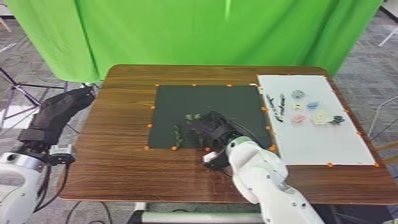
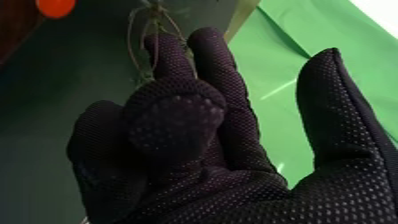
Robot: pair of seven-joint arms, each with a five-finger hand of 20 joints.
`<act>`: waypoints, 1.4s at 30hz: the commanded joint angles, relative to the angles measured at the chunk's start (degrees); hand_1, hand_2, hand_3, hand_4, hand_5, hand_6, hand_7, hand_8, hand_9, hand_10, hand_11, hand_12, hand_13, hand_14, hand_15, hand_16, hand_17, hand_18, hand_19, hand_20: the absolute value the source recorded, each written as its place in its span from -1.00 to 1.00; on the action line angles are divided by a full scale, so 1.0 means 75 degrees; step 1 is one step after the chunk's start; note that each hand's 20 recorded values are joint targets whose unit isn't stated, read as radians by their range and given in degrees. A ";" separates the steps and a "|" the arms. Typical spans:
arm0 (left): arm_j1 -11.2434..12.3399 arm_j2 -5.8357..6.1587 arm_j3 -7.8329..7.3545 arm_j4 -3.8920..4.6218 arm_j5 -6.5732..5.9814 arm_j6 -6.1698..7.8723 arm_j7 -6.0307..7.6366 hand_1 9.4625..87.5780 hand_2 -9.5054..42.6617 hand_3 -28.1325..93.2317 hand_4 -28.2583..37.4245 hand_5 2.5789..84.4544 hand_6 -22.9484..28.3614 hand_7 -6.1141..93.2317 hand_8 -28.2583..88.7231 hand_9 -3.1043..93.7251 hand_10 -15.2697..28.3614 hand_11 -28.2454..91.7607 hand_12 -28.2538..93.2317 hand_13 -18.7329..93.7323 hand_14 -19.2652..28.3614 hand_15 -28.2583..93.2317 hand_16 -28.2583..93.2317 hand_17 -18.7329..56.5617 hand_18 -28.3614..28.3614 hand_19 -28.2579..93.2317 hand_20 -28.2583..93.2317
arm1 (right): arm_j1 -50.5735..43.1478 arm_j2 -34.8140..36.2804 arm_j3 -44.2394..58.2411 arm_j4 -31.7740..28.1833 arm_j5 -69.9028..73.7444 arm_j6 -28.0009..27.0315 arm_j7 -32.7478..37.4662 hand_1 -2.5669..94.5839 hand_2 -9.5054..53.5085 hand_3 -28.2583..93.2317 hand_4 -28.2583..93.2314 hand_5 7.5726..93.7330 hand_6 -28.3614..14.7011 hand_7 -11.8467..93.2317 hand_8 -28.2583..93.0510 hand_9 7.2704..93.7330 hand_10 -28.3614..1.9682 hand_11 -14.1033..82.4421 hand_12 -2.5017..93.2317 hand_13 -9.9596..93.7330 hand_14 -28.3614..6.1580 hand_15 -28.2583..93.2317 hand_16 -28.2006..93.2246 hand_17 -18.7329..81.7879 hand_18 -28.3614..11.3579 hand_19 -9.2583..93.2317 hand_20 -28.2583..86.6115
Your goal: Arrange flowers
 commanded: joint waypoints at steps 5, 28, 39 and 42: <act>0.0045 -0.0029 -0.0001 -0.0007 -0.0006 -0.0074 -0.0065 -0.68 -0.75 0.50 -0.78 -0.11 0.02 -0.70 -0.62 -0.11 0.29 -0.28 -0.32 -0.12 0.49 -0.41 -0.49 -0.46 0.38 -0.49 -0.33 | -0.0069 0.0074 0.0056 -0.0153 -0.0060 0.0264 0.0063 -0.50 -0.45 0.40 -0.74 0.36 0.16 -0.55 -0.65 0.40 -0.10 -0.53 -0.76 1.00 0.46 0.44 -0.18 0.75 -0.16 1.00 0.31; -0.0011 -0.0021 0.0088 0.0026 -0.0006 -0.0134 -0.0118 -0.68 -0.75 0.51 -0.78 -0.11 0.02 -0.70 -0.62 -0.11 0.29 -0.28 -0.32 -0.12 0.50 -0.41 -0.49 -0.46 0.38 -0.49 -0.33 | -0.0319 0.0356 0.0383 -0.0794 0.1167 0.1101 -0.0278 -0.50 -0.47 0.40 -0.73 0.50 0.22 -0.51 -0.66 0.62 -0.11 -0.49 -0.72 1.00 0.45 0.46 -0.20 0.77 -0.16 1.00 0.32; 0.0080 -0.0139 0.0080 0.0037 -0.0034 -0.0115 -0.0158 -0.68 -0.75 0.50 -0.78 -0.10 0.03 -0.70 -0.62 -0.11 0.29 -0.27 -0.32 -0.12 0.50 -0.41 -0.49 -0.46 0.38 -0.49 -0.33 | -0.0834 0.2050 0.1796 -0.1221 -0.0100 0.2522 0.0365 -0.48 -0.56 0.42 -0.72 0.49 0.19 -0.50 -0.66 0.65 -0.13 -0.49 -0.67 1.00 0.45 0.44 -0.18 0.75 -0.16 1.00 0.36; 0.0086 -0.0172 0.0103 0.0039 -0.0042 -0.0107 -0.0154 -0.68 -0.75 0.50 -0.78 -0.10 0.02 -0.70 -0.62 -0.11 0.29 -0.27 -0.32 -0.12 0.50 -0.41 -0.49 -0.46 0.38 -0.49 -0.33 | -0.0715 0.2365 0.1927 -0.0971 -0.0842 0.2875 0.0859 -0.45 -0.73 0.44 -0.72 0.46 0.16 -0.51 -0.66 0.64 -0.20 -0.49 -0.66 1.00 0.46 0.43 -0.17 0.74 -0.15 1.00 0.36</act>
